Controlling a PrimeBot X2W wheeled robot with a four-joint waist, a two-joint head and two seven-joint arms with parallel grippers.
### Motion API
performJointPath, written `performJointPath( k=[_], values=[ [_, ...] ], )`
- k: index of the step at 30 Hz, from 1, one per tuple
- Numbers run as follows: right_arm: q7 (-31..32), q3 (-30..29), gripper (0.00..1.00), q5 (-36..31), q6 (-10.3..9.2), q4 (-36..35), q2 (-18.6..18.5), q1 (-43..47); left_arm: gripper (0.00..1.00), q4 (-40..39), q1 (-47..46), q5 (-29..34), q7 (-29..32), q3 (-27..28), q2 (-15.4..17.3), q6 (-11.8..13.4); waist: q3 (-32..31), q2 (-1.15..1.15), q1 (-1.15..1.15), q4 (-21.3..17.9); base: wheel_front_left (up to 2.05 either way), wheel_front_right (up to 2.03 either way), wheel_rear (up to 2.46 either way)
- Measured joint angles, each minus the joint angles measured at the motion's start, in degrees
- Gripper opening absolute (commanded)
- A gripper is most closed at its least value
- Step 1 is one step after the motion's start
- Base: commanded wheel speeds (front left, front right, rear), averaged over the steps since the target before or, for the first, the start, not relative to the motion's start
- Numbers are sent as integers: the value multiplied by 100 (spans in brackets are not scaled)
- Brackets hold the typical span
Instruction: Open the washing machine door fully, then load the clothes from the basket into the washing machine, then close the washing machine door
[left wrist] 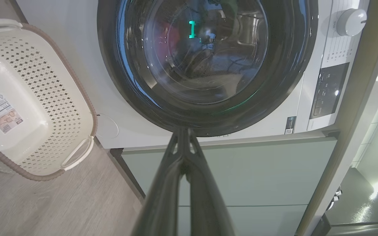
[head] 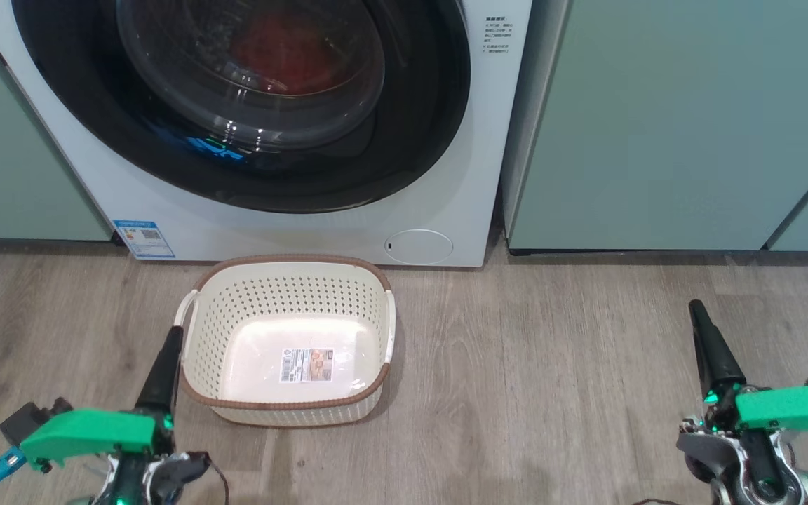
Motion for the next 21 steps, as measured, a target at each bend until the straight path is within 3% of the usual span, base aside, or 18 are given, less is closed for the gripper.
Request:
performJointPath(
  k=[13,21],
  values=[
    [121,-47,0,799,0,118,-1,-130,0,107,-80,-792,178,169,-51,-103,-1,0,0,32,0,0,0],
    [130,-65,0,812,0,132,-1,-130,0,112,-129,-815,181,188,-67,-104,-1,0,0,32,0,0,0]
  ],
)
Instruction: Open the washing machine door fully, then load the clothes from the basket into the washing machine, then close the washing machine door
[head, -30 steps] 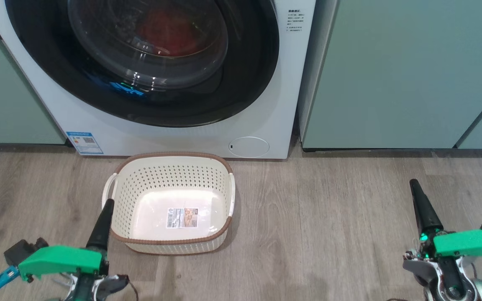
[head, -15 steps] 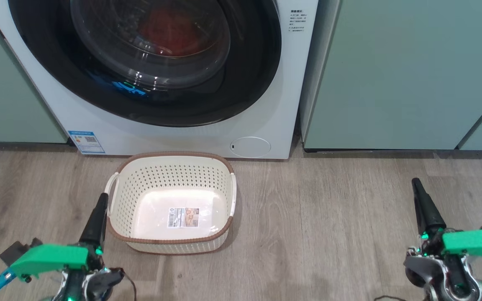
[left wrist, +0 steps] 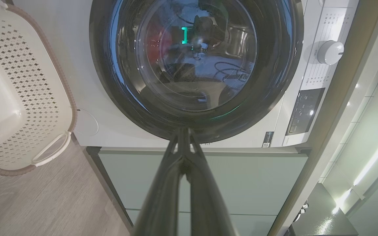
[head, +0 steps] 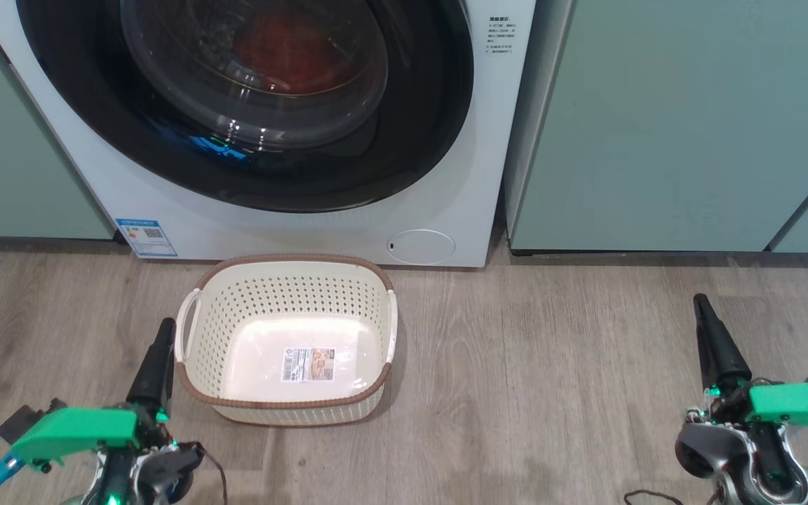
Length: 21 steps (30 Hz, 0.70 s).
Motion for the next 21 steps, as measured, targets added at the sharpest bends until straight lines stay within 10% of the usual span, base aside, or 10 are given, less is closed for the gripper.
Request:
performJointPath(
  k=[21],
  values=[
    [31,-43,0,0,0,1,0,0,0,0,0,1,13,13,-10,0,0,0,0,0,0,0,0]
  ],
)
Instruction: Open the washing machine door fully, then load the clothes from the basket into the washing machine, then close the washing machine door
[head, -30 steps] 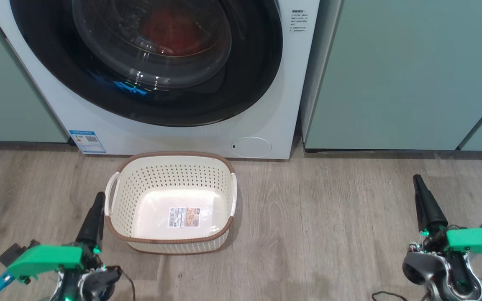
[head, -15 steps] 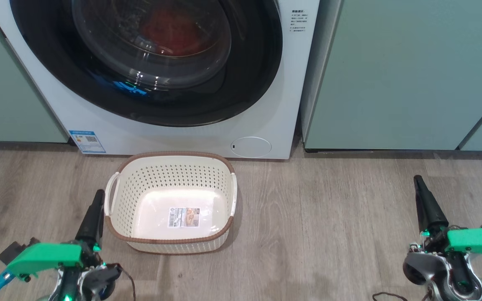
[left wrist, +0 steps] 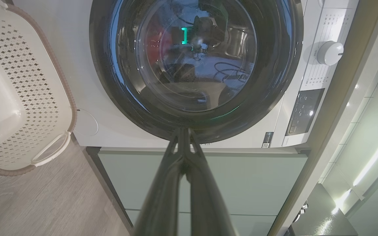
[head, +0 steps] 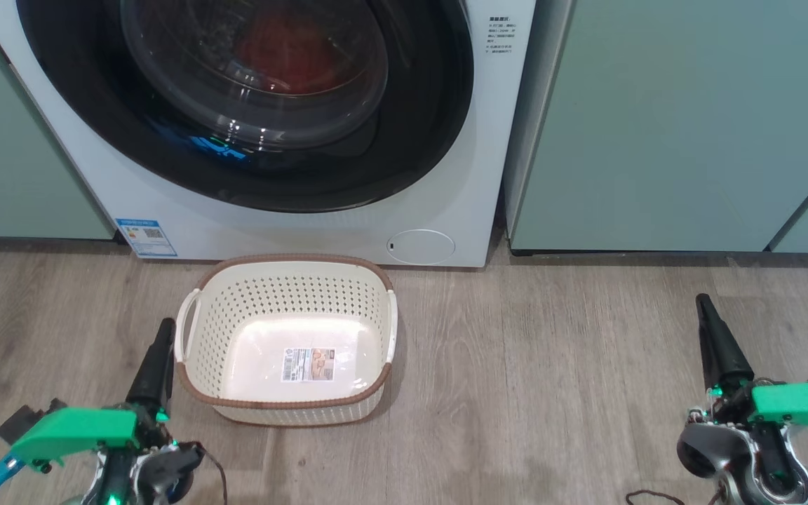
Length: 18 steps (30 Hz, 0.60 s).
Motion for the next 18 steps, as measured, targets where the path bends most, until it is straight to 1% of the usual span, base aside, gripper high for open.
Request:
performJointPath(
  k=[18],
  values=[
    [19,-23,0,0,0,2,1,0,0,0,0,0,34,13,-19,0,0,0,0,0,0,0,0]
  ],
)
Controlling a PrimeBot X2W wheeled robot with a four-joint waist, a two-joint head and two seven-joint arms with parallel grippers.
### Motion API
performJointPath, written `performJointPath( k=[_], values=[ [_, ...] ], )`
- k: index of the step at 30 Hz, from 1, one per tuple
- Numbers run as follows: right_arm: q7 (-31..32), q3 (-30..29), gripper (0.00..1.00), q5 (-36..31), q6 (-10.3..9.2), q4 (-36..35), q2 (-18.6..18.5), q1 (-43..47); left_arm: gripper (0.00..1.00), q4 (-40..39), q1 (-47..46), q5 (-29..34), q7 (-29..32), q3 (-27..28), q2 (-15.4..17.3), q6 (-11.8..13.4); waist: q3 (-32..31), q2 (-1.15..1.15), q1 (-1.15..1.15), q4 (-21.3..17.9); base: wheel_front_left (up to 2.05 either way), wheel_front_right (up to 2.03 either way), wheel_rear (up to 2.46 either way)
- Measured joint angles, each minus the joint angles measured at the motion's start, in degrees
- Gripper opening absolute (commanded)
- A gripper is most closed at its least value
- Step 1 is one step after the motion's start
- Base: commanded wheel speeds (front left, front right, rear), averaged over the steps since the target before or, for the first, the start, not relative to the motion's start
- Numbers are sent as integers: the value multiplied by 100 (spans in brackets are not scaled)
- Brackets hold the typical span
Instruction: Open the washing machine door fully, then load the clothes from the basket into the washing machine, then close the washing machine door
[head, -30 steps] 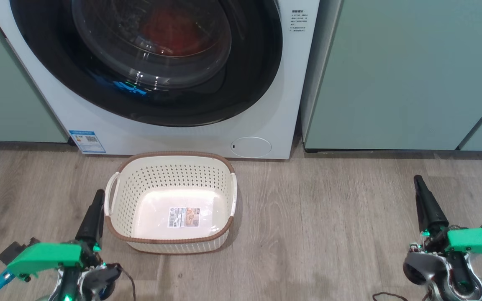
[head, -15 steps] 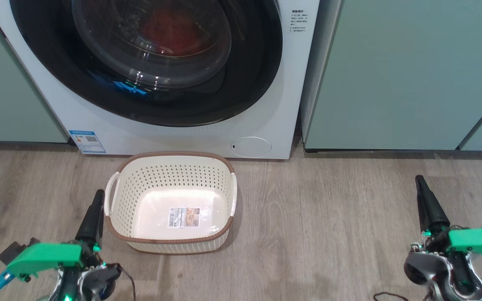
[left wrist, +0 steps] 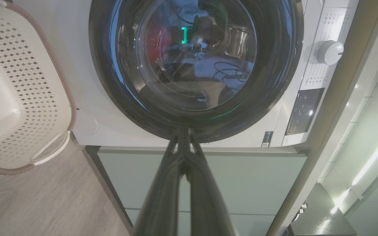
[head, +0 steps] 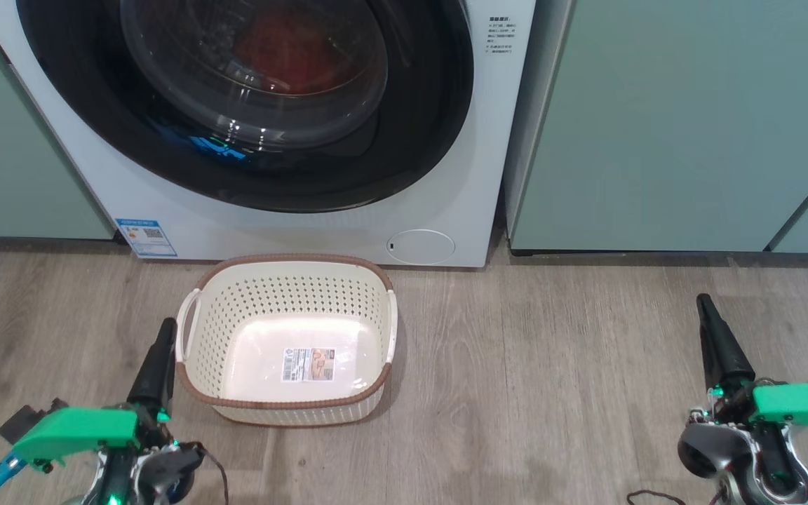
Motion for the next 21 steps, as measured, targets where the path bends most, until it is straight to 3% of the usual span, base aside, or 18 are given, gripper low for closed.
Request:
performJointPath(
  k=[21],
  values=[
    [25,-19,0,-25,0,1,2,0,0,0,0,1,14,10,-9,0,0,0,0,0,0,0,0]
  ],
)
